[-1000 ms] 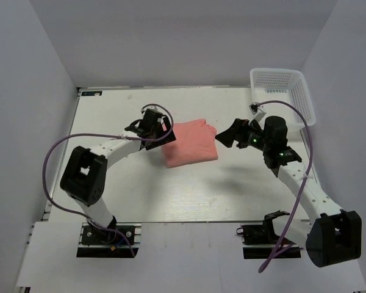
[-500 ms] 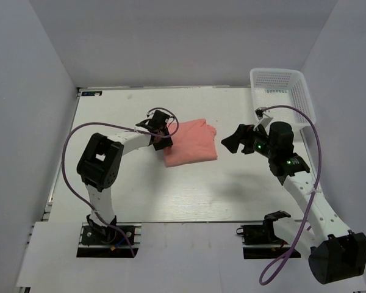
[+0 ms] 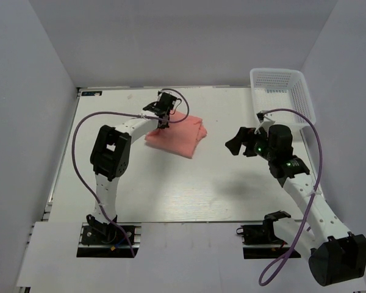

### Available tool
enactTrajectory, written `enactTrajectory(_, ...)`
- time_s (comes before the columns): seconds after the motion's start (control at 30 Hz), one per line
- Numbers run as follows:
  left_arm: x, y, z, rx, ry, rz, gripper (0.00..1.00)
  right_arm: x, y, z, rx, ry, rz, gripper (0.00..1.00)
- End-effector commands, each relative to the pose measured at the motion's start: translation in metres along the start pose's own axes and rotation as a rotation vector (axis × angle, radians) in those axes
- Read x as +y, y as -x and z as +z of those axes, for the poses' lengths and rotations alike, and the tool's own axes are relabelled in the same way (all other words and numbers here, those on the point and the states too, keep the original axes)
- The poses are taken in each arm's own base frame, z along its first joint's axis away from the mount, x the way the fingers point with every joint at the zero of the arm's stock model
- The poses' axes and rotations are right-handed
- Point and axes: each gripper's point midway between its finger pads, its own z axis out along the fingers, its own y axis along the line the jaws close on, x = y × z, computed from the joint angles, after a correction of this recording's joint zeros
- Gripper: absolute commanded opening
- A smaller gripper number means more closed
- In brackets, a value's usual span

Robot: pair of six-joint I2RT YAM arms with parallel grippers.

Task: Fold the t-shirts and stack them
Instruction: Put the neatly folded tshirt into the corner of the board with the left arm

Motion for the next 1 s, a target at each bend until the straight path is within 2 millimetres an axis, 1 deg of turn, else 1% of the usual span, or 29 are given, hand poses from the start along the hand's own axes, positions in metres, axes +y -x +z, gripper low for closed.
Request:
enactTrajectory(0.0, 0.075, 0.057, -0.017, -0.114, 0.271, 0.206, 0.0, -0.007, 0.006, 0.004, -0.021, -0.024, -0.02, 0.9)
enactTrajectory(0.03, 0.08, 0.07, -0.02, -0.147, 0.275, 0.216, 0.0, -0.007, 0.004, 0.005, -0.013, -0.025, -0.02, 0.9)
enactTrajectory(0.07, 0.094, 0.076, -0.018, -0.155, 0.301, 0.229, 0.0, -0.007, 0.004, 0.006, -0.01, -0.03, -0.019, 0.9)
enactTrajectory(0.1, 0.106, 0.083, -0.019, -0.163, 0.338, 0.28, 0.0, -0.011, 0.001, 0.007, -0.001, -0.04, -0.016, 0.9)
enactTrajectory(0.13, 0.114, 0.098, -0.021, -0.207, 0.363, 0.264, 0.0, -0.011, 0.002, 0.007, -0.004, -0.039, -0.013, 0.9)
enactTrajectory(0.17, 0.123, 0.104, -0.021, -0.214, 0.377, 0.267, 0.0, -0.009, 0.004, 0.007, -0.009, -0.036, -0.019, 0.9)
enactTrajectory(0.2, 0.144, 0.112, -0.018, -0.209, 0.415, 0.26, 0.0, -0.01, 0.005, 0.007, -0.008, -0.043, -0.019, 0.9)
enactTrajectory(0.23, 0.155, 0.119, -0.019, -0.218, 0.431, 0.247, 0.0, -0.01, 0.007, 0.007, -0.01, -0.042, -0.025, 0.9)
enactTrajectory(0.27, 0.165, 0.12, -0.015, -0.208, 0.446, 0.25, 0.0, -0.01, 0.01, 0.008, -0.014, -0.049, -0.025, 0.9)
enactTrajectory(0.3, 0.187, 0.123, -0.009, -0.203, 0.487, 0.23, 0.0, -0.009, 0.013, 0.008, -0.021, -0.046, -0.024, 0.9)
enactTrajectory(0.37, 0.212, 0.136, -0.011, -0.226, 0.537, 0.229, 0.0, -0.01, 0.015, 0.01, -0.018, -0.049, -0.021, 0.9)
enactTrajectory(0.4, 0.224, 0.139, -0.007, -0.229, 0.567, 0.228, 0.0, -0.01, 0.018, 0.011, -0.028, -0.048, -0.027, 0.9)
enactTrajectory(0.43, 0.246, 0.139, 0.0, -0.209, 0.602, 0.249, 0.0, -0.01, 0.017, 0.013, -0.024, -0.049, -0.022, 0.9)
enactTrajectory(0.47, 0.258, 0.15, -0.001, -0.243, 0.626, 0.234, 0.0, -0.011, 0.019, 0.014, -0.029, -0.052, -0.025, 0.9)
enactTrajectory(0.5, 0.269, 0.153, 0.001, -0.246, 0.653, 0.233, 0.0, -0.012, 0.02, 0.014, -0.029, -0.061, -0.024, 0.9)
enactTrajectory(0.53, 0.29, 0.154, 0.003, -0.235, 0.688, 0.25, 0.0, -0.013, 0.022, 0.016, -0.027, -0.066, -0.024, 0.9)
enactTrajectory(0.57, 0.299, 0.156, 0.01, -0.252, 0.709, 0.241, 0.0, -0.014, 0.025, 0.017, -0.028, -0.072, -0.02, 0.9)
enactTrajectory(0.6, 0.307, 0.161, 0.013, -0.274, 0.717, 0.237, 0.0, -0.014, 0.028, 0.017, -0.029, -0.078, -0.022, 0.9)
enactTrajectory(0.63, 0.324, 0.163, 0.015, -0.282, 0.734, 0.225, 0.0, -0.014, 0.028, 0.018, -0.026, -0.081, -0.02, 0.9)
enactTrajectory(0.67, 0.33, 0.177, 0.014, -0.318, 0.724, 0.213, 0.0, -0.014, 0.032, 0.019, -0.032, -0.081, -0.023, 0.9)
enactTrajectory(0.7, 0.334, 0.171, 0.032, -0.295, 0.712, 0.223, 0.0, -0.015, 0.033, 0.02, -0.034, -0.086, -0.021, 0.9)
enactTrajectory(0.73, 0.339, 0.172, 0.037, -0.296, 0.72, 0.216, 0.0, -0.014, 0.033, 0.02, -0.035, -0.084, -0.02, 0.9)
enactTrajectory(0.77, 0.349, 0.178, 0.037, -0.308, 0.736, 0.198, 0.0, -0.016, 0.033, 0.023, -0.034, -0.088, -0.02, 0.9)
enactTrajectory(0.8, 0.349, 0.18, 0.042, -0.324, 0.741, 0.19, 0.0, -0.017, 0.034, 0.024, -0.033, -0.093, -0.013, 0.9)
enactTrajectory(0.83, 0.354, 0.172, 0.055, -0.309, 0.742, 0.205, 0.0, -0.017, 0.037, 0.024, -0.043, -0.096, -0.018, 0.9)
enactTrajectory(0.87, 0.363, 0.175, 0.054, -0.316, 0.761, 0.216, 0.0, -0.019, 0.034, 0.027, -0.029, -0.099, -0.014, 0.9)
enactTrajectory(0.9, 0.365, 0.177, 0.055, -0.333, 0.786, 0.211, 0.0, -0.018, 0.035, 0.028, -0.026, -0.097, -0.014, 0.9)
enactTrajectory(0.93, 0.372, 0.176, 0.056, -0.326, 0.797, 0.215, 0.0, -0.017, 0.037, 0.027, -0.028, -0.096, -0.013, 0.9)
enactTrajectory(0.97, 0.378, 0.176, 0.057, -0.329, 0.79, 0.216, 0.0, -0.02, 0.032, 0.031, -0.007, -0.103, -0.006, 0.9)
